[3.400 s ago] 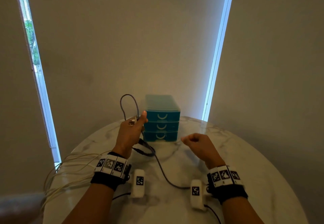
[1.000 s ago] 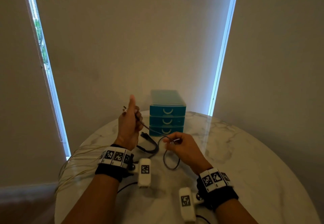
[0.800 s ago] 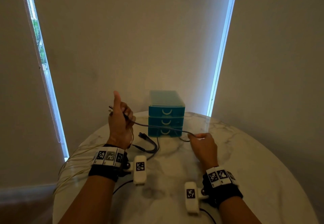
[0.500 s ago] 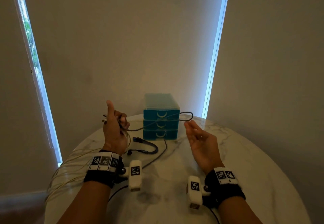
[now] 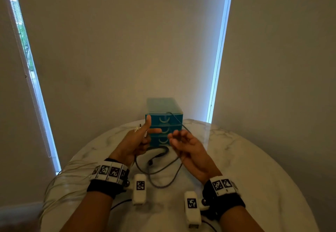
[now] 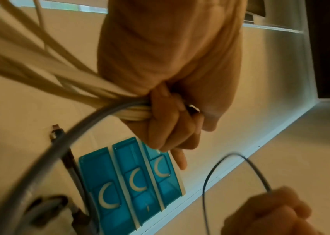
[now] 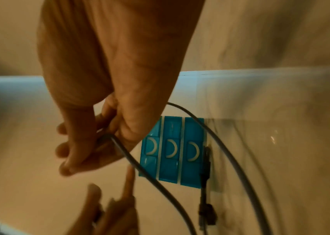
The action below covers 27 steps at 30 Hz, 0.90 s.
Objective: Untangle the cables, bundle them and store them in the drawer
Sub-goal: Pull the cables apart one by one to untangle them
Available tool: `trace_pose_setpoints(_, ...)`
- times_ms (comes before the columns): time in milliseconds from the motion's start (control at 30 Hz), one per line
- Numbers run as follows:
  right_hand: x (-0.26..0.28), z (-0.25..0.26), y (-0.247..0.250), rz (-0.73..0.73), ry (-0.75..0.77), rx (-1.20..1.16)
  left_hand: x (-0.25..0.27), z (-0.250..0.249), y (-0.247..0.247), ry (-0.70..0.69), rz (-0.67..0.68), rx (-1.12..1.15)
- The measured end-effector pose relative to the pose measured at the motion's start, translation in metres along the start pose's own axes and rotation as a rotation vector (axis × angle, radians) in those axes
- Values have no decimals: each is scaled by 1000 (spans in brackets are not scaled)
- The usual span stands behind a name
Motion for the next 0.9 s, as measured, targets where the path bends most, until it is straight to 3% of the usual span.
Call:
trace_pose_setpoints(100,6,-18,-7,179,-171,234,5,-13,5,-152,-46,52)
trace_pose_setpoints(200,8,-27,-7,230,-259,307,4,-15,12,-153,-24,38)
trace_pose_setpoints(367,3,-21,1,132,-146,372,-2,-1,4,-22,-53,-210)
trace_pose_setpoints(633,4,-19,-7,198,-80,506,-13,10,13,51,-152,-568)
trace_pose_setpoints(767,1,-12,-1,201,-18,504,-9,15,15,146,-110,-571)
trace_pose_setpoints(833,5,-13,-5,243,-87,444,-4,8,10,91,-109,-501)
trace_pose_setpoints(900,9,-18,-7,193,-252,268,0,-5,5,-88,-166,-422)
Point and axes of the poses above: each hand's wrist, its own x-axis away from the middle knuckle, its own y-axis out of the back of the hand, z = x × y, the point moved 4 cm from there along -x, towards the middle knuckle, and after that the axes turned 6 degrees about y, right-handed, at the moved point
